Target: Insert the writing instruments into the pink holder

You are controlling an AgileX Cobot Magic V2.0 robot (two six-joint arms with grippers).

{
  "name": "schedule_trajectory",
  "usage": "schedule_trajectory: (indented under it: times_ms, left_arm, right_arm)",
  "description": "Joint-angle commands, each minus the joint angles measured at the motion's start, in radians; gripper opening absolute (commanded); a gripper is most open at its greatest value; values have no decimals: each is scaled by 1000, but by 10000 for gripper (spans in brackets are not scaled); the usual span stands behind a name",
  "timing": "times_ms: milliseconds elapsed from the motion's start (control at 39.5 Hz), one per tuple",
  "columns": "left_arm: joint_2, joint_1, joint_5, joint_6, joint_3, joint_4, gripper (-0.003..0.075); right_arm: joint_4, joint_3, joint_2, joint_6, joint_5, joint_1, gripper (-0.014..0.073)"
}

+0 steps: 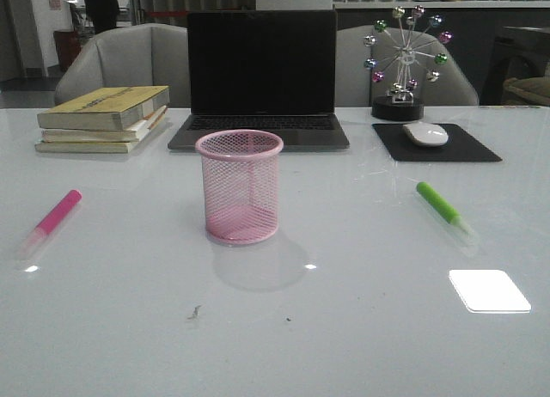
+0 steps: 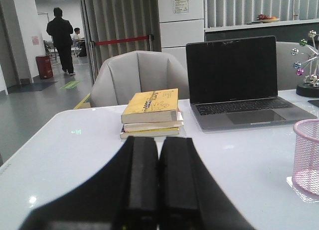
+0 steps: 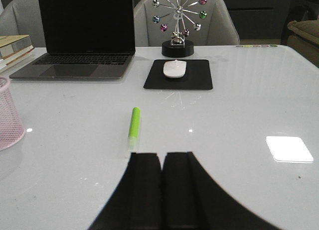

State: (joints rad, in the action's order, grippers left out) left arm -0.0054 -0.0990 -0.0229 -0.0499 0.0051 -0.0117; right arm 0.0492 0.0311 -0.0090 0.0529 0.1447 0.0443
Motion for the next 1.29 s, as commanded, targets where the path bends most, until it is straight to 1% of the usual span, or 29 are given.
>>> schedule_trajectory:
  times_ms: [0, 684, 862, 912, 1039, 1115, 1166, 1217, 1267]
  left_arm:
    - [-20, -1, -90, -3, 4, 4, 92]
    - [-20, -1, -90, -3, 4, 4, 92]
    - [-20, -1, -105, -3, 4, 12, 92]
    - [-20, -1, -135, -3, 2, 12, 92]
    - [-20, -1, -252, -1, 0, 37, 92]
    - [-20, -1, -264, -1, -18, 37, 92]
    - [-20, -1, -262, -1, -35, 37, 92]
    - [-20, -1, -262, -1, -64, 37, 92]
    - [-20, -1, -260, -1, -94, 37, 92]
  right_arm:
    - [-12, 1, -13, 3, -81, 2, 50]
    - [-12, 1, -13, 3, -81, 2, 50]
    - [-12, 1, -13, 3, -110, 2, 50]
    - [-12, 1, -13, 3, -138, 2, 50]
    - [-11, 1, -13, 3, -296, 2, 50]
    - [-10, -1, -13, 9, -433, 2, 50]
    - [-10, -12, -13, 21, -499, 2, 50]
    - [-10, -37, -13, 22, -527, 2, 50]
    - [-11, -72, -13, 22, -509, 2, 50]
